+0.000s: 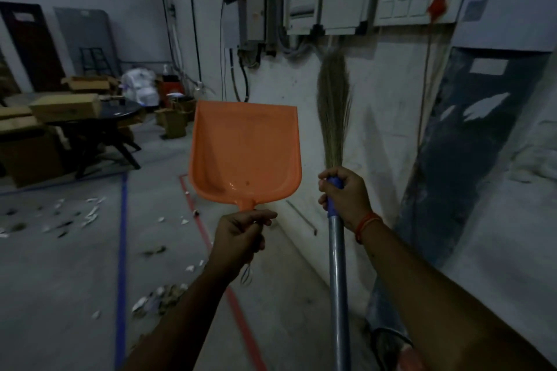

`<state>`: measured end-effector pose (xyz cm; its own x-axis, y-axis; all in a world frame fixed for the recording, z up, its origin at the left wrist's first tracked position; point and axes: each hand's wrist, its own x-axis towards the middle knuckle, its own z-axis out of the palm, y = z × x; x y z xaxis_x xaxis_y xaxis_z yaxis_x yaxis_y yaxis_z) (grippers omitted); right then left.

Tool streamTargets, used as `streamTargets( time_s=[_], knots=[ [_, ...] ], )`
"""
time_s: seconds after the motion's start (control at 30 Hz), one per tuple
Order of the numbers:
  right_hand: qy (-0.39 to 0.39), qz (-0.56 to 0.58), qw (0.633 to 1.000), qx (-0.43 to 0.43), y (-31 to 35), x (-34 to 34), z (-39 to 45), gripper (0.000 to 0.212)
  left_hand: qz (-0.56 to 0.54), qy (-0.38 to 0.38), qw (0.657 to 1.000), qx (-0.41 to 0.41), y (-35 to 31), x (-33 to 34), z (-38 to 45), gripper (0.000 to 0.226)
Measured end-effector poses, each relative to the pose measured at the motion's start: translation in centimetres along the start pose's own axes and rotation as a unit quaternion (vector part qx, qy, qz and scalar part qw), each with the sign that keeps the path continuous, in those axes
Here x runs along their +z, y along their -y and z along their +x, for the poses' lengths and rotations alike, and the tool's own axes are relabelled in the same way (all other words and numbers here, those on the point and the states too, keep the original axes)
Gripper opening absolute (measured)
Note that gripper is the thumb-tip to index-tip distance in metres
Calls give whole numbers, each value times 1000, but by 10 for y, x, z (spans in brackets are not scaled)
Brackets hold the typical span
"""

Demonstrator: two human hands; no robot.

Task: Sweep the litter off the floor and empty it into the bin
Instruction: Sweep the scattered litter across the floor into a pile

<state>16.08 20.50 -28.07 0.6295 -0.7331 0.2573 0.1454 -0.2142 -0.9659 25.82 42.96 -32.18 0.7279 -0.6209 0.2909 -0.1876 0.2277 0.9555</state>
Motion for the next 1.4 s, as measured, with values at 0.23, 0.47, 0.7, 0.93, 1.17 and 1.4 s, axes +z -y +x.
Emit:
streamTargets(
  time_s=[0.23, 0.47, 0.7, 0.93, 1.17, 1.4],
  knots=[
    [66, -5, 995, 70, -58, 72, 15, 12, -13, -24, 999, -30, 41, -65, 8, 28],
    [100, 31, 985, 139, -107, 121, 0, 21, -9, -36, 997, -61, 77, -125, 0, 28],
    [150, 10, 970, 190, -154, 147, -29, 23, 32, -59, 992, -111, 98, -164, -29, 38],
    [169, 30, 961, 217, -157, 180, 5, 25, 11, -115, 983, -145, 124, -176, -53, 39],
    [184, 44, 949, 253, -191, 206, 17, 20, -1, -158, 971, -178, 146, -192, -74, 40],
    [178, 63, 933, 307, -231, 215, 11, 24, 10, -183, 963, -199, 155, -197, -92, 38]
  ],
)
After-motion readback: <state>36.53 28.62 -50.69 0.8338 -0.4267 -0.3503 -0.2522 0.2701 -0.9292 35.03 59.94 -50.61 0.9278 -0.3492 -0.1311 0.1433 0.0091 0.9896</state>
